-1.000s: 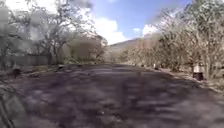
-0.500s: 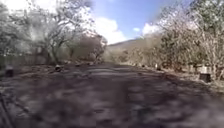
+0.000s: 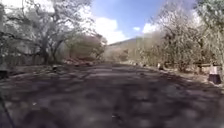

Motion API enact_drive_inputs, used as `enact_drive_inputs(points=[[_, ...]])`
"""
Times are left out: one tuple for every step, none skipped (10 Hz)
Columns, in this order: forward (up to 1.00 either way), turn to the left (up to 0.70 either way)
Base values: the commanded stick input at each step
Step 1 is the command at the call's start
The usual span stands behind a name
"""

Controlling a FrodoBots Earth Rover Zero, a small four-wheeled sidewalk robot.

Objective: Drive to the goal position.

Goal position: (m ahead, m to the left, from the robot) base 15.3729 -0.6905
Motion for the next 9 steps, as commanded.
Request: enact_drive_inputs(points=[[0.70,0.00],[0.70,0.00],[0.70,0.00],[0.70,0.00],[0.70,0.00],[0.70,0.00],[0.70,0.00],[0.70,0.00],[0.70,0.00]])
